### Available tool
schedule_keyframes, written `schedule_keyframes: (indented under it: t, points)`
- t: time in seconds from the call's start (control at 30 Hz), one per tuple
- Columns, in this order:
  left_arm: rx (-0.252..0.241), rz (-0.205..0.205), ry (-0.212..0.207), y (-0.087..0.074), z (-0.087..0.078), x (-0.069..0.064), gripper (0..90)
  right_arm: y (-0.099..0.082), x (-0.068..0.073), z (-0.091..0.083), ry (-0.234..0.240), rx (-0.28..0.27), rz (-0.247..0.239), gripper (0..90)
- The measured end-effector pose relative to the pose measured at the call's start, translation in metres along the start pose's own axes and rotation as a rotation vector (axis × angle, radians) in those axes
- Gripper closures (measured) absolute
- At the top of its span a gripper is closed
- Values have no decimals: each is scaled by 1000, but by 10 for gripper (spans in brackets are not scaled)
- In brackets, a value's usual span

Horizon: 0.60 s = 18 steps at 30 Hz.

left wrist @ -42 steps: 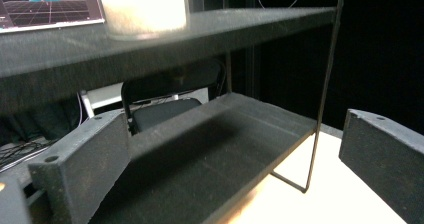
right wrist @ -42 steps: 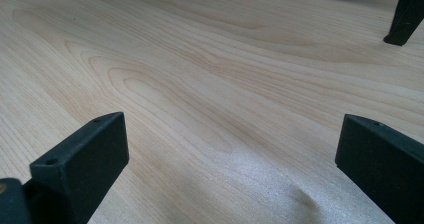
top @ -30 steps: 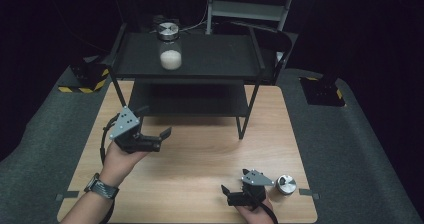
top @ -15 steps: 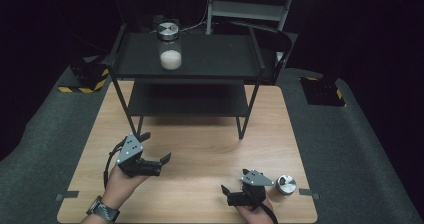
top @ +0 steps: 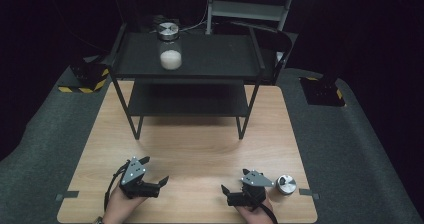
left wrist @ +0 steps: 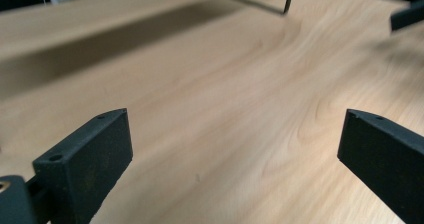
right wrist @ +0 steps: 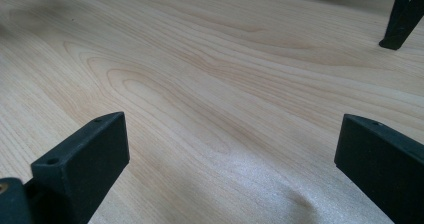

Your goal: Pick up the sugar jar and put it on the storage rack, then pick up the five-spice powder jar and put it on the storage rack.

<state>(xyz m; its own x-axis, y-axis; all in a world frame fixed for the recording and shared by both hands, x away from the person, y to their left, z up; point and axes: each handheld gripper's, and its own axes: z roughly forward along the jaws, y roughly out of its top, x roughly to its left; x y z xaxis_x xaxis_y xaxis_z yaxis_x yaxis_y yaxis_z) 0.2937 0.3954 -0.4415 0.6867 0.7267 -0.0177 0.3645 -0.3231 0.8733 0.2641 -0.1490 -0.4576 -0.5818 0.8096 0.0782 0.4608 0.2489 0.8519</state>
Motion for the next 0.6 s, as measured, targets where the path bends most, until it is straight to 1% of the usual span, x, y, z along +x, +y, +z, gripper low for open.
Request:
schedule_keyframes:
  t: [0.07,0.1,0.13,0.17,0.2,0.23,0.33,0.43,0.6]
  points:
    - [10,3,-3,-6,0,0,20,0,2,0,-11,-1,-4,6]
    - [10,3,-3,-6,0,0,37,0,4,0,-15,-2,-8,5]
    - [24,1,-1,-8,0,-1,41,0,5,0,-19,-1,-11,3]
    - [22,3,15,-9,-1,-4,40,0,6,0,-24,1,-16,2]
    - [22,3,15,-9,-1,-4,38,0,6,0,-24,1,-16,2]
    - [23,12,12,-9,-2,-3,38,2,6,1,-24,9,-21,1]
    - [36,17,24,-7,-2,-5,26,3,7,2,-27,17,-18,2]
    - [36,33,27,-8,-3,-6,20,3,9,2,-36,17,-15,2]
    - [32,43,24,-10,-5,-8,13,4,11,3,-41,25,-32,3]
